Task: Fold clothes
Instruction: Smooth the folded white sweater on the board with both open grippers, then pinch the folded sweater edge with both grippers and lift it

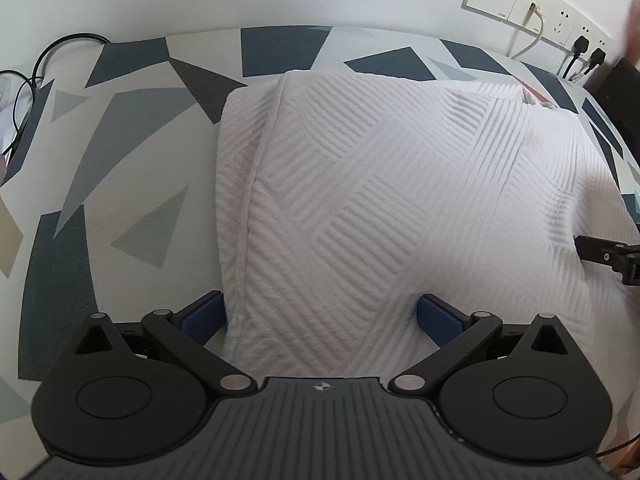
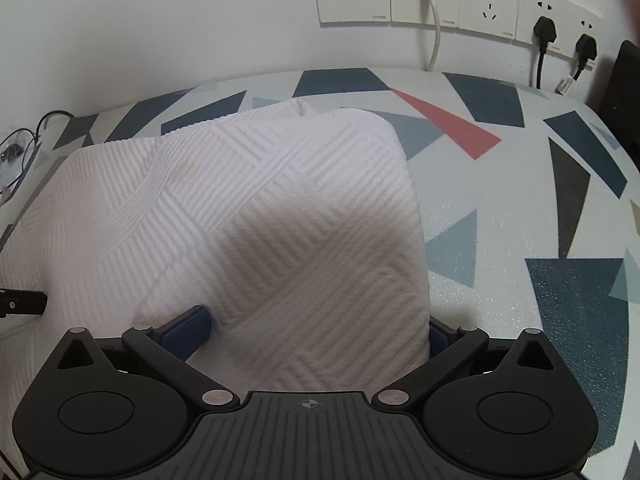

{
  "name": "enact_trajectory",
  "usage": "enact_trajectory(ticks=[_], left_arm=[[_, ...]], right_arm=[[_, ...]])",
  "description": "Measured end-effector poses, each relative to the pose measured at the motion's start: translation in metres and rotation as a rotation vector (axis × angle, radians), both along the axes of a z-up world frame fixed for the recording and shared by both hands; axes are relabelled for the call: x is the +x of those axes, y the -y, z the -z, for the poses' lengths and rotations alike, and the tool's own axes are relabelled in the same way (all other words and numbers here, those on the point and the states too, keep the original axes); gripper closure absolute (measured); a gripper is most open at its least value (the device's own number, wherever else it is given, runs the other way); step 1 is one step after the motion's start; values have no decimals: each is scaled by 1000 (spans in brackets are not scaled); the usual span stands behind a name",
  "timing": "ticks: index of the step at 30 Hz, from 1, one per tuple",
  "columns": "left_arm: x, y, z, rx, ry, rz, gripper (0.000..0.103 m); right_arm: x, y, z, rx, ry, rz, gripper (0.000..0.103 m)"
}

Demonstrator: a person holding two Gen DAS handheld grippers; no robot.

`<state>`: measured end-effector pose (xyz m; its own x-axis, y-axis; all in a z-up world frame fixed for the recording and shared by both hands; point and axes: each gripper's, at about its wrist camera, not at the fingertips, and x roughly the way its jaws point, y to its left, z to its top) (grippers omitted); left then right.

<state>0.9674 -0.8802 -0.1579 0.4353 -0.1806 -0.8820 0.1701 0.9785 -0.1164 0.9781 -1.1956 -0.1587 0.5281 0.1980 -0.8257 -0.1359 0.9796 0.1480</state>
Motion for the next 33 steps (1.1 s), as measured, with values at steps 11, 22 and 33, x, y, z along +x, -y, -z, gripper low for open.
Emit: enact_trajectory(ticks=[11, 22, 33], left_arm=[[-1, 0, 1, 0, 15, 13, 0], [-12, -22, -2, 4, -55, 96, 0], [3, 4, -1, 0, 19, 145, 1]], right_arm=[[-3, -1, 2, -1, 17, 10, 1], [-4, 24, -2, 77, -22, 11, 1], [-2, -1, 1, 48, 0, -85, 1]])
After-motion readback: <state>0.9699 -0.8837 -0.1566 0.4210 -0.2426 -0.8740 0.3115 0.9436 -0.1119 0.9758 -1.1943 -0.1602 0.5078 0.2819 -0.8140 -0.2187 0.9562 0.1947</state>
